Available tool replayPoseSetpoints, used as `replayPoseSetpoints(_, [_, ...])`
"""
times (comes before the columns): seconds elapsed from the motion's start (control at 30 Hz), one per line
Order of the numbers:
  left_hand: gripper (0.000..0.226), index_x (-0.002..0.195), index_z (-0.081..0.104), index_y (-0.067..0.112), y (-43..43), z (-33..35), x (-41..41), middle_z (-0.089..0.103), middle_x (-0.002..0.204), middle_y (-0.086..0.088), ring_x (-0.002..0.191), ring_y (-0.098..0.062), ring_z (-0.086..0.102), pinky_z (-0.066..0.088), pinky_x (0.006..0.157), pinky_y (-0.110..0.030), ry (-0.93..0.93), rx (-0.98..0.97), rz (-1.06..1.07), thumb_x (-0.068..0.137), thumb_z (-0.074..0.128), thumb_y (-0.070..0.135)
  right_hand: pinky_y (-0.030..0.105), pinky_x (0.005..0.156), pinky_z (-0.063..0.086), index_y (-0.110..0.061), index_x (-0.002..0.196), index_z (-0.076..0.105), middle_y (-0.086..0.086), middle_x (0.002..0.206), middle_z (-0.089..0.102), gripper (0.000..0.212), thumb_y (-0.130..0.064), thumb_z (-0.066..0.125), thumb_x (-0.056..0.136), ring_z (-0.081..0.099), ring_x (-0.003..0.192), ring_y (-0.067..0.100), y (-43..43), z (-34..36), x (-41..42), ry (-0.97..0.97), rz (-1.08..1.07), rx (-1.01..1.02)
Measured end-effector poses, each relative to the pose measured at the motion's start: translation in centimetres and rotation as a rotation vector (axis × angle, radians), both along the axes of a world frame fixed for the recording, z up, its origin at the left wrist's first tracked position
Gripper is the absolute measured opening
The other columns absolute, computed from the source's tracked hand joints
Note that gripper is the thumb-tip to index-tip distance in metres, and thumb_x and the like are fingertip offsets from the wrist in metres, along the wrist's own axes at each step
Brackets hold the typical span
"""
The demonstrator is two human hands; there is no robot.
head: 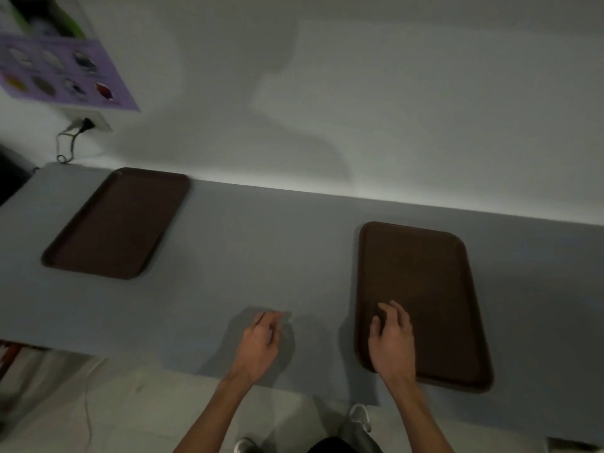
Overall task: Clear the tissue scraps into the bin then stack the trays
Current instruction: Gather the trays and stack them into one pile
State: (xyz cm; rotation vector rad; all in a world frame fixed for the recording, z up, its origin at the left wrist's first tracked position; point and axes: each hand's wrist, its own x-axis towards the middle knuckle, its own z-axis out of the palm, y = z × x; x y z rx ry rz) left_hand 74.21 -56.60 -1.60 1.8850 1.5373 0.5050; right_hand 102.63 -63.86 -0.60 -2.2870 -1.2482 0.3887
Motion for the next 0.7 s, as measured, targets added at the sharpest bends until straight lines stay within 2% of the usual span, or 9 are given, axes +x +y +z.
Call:
replayPoseSetpoints(0.1, [0.022,0.115,0.072,0.018,-0.5,0.6,-7.2,0.073,0.111,0.003,0.1,-0.017,0.07,0.053,0.091,-0.03,-0.041,-0.018,0.064,0.099,0.061,0.01,0.042,0.099,0.055,-0.013,0.126,0.066,0.012,0.134,0.061,0.026,-0.013,0.062,0.1,0.065,0.114,0.035,0.9,-0.2,-7.1,0.092,0.067,0.03])
replayPoseSetpoints(0.17, [0.02,0.112,0.072,0.021,-0.9,0.9,-12.0,0.073,0.108,0.006,0.097,-0.014,0.07,0.054,0.089,-0.03,-0.043,-0.019,0.096,0.099,0.061,0.011,0.034,0.089,0.053,-0.014,0.119,0.068,0.012,0.121,0.067,0.022,-0.009,0.065,0.098,0.069,0.101,0.035,1.6,-0.2,-11.7,0.119,0.101,0.032])
replayPoseSetpoints(0.27, [0.02,0.111,0.072,0.022,-0.6,1.4,-18.2,0.073,0.108,0.006,0.099,-0.016,0.07,0.052,0.089,-0.027,-0.001,-0.007,0.148,0.099,0.061,0.011,0.028,0.085,0.046,-0.016,0.116,0.068,0.011,0.118,0.069,0.022,-0.008,0.066,0.096,0.069,0.099,0.036,2.8,-0.5,-17.4,0.155,0.173,-0.005])
replayPoseSetpoints(0.33, [0.019,0.11,0.071,0.021,0.8,1.7,-21.5,0.073,0.109,0.002,0.101,-0.021,0.07,0.052,0.089,-0.03,0.06,0.011,0.168,0.097,0.062,0.01,0.035,0.09,0.052,-0.017,0.122,0.066,0.011,0.125,0.068,0.026,-0.014,0.062,0.097,0.07,0.104,0.037,3.9,-1.6,-20.3,0.081,0.255,-0.017])
replayPoseSetpoints(0.4, [0.02,0.109,0.069,0.02,3.3,2.0,-24.3,0.071,0.109,-0.004,0.1,-0.03,0.07,0.054,0.086,-0.036,0.139,0.06,0.177,0.094,0.062,0.009,0.043,0.102,0.051,-0.016,0.13,0.064,0.013,0.134,0.066,0.037,-0.026,0.051,0.097,0.068,0.118,0.038,5.3,-4.0,-22.5,-0.036,0.344,-0.018])
replayPoseSetpoints(0.47, [0.021,0.111,0.066,0.018,6.7,2.2,-26.7,0.068,0.111,-0.011,0.098,-0.038,0.07,0.057,0.082,-0.044,0.205,0.082,0.183,0.092,0.063,0.009,0.049,0.113,0.043,-0.015,0.141,0.062,0.015,0.147,0.06,0.052,-0.039,0.042,0.099,0.059,0.135,0.037,6.8,-6.2,-23.9,-0.137,0.417,-0.077])
replayPoseSetpoints(0.53, [0.023,0.115,0.061,0.016,10.0,2.3,-28.7,0.064,0.114,-0.017,0.1,-0.042,0.067,0.057,0.081,-0.05,0.28,0.063,0.173,0.093,0.062,0.014,0.055,0.12,0.029,-0.018,0.154,0.053,0.014,0.16,0.048,0.059,-0.045,0.038,0.103,0.046,0.147,0.038,7.6,-7.3,-25.0,-0.231,0.476,-0.136])
replayPoseSetpoints(0.6, [0.027,0.12,0.056,0.012,13.0,2.1,-30.2,0.058,0.12,-0.02,0.106,-0.045,0.064,0.055,0.084,-0.054,0.358,0.032,0.158,0.094,0.061,0.017,0.057,0.124,0.018,-0.024,0.163,0.038,0.01,0.171,0.032,0.063,-0.047,0.039,0.104,0.031,0.157,0.037,7.7,-8.0,-25.5,-0.333,0.509,-0.151])
replayPoseSetpoints(0.7, [0.039,0.129,0.051,0.005,16.7,1.3,-31.6,0.05,0.127,-0.022,0.119,-0.046,0.054,0.05,0.093,-0.056,0.471,0.013,0.153,0.095,0.062,0.02,0.058,0.128,0.012,-0.029,0.168,0.024,0.005,0.176,0.018,0.067,-0.05,0.038,0.106,0.016,0.162,0.033,7.7,-8.0,-25.7,-0.376,0.5,-0.167])
